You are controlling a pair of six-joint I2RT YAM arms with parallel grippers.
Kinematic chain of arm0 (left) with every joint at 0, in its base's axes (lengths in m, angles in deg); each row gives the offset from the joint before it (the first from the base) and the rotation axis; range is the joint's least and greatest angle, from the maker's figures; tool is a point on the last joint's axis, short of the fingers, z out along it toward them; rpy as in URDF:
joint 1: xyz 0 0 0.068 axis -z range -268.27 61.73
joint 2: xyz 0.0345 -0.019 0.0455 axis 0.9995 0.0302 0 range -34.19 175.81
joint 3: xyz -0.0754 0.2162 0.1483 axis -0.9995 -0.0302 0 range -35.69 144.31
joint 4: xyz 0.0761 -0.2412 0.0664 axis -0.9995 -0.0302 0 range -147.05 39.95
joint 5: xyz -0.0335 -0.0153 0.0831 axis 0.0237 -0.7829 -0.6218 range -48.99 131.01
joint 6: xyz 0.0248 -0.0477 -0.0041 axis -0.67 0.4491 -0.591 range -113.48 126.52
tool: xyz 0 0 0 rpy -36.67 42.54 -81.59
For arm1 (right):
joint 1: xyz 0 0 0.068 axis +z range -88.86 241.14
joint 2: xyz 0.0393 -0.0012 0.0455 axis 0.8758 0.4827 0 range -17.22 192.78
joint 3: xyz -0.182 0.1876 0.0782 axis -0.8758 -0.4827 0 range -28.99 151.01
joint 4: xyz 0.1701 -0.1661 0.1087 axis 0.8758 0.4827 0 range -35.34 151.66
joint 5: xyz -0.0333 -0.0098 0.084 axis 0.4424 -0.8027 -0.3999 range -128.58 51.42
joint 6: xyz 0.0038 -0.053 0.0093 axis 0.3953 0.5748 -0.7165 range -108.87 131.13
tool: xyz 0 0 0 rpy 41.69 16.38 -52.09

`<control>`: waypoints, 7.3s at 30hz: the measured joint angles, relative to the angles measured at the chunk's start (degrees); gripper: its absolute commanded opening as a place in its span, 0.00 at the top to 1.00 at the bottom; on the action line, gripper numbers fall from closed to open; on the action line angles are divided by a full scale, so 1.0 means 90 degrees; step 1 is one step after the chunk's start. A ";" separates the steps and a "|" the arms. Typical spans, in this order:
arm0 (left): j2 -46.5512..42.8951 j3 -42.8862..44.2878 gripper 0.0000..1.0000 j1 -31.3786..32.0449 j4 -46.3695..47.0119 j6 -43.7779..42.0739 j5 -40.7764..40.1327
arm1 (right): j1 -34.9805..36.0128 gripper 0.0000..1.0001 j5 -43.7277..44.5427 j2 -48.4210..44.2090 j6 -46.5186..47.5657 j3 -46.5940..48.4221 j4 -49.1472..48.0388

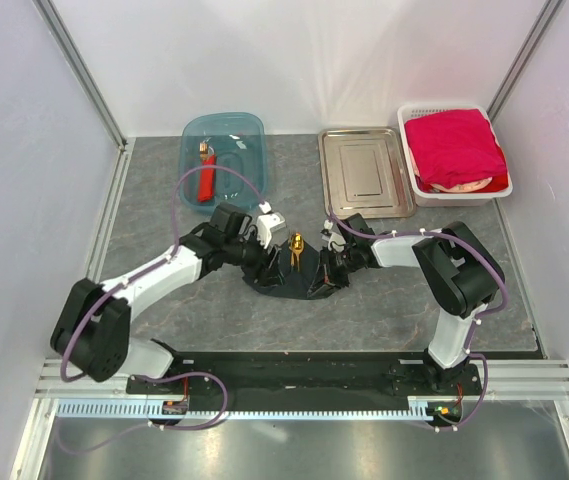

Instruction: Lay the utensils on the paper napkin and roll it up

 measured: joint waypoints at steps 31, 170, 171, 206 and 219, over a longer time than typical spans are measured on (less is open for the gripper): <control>0.1916 0.0015 0.80 -0.0092 -0.0010 0.1817 -0.0345 | 0.0002 1.00 0.0022 0.0032 0.0068 0.0085 0.0117; 0.1766 -0.0192 0.71 -0.0321 0.1185 0.3332 0.0367 | 0.0017 1.00 0.0566 0.0175 0.1234 0.1010 0.0942; 0.1766 -0.0189 0.71 -0.0311 0.1258 0.3351 0.0369 | 0.0017 1.00 0.0566 0.0175 0.1234 0.1010 0.0945; 0.2101 0.0083 0.48 -0.0083 0.2385 0.4068 0.0134 | 0.0017 0.99 0.0563 0.0282 0.1265 0.1263 0.0942; 0.2147 0.0243 0.53 -0.0080 0.2130 0.3606 -0.0204 | 0.0012 1.00 0.0561 0.0291 0.1282 0.1265 0.0945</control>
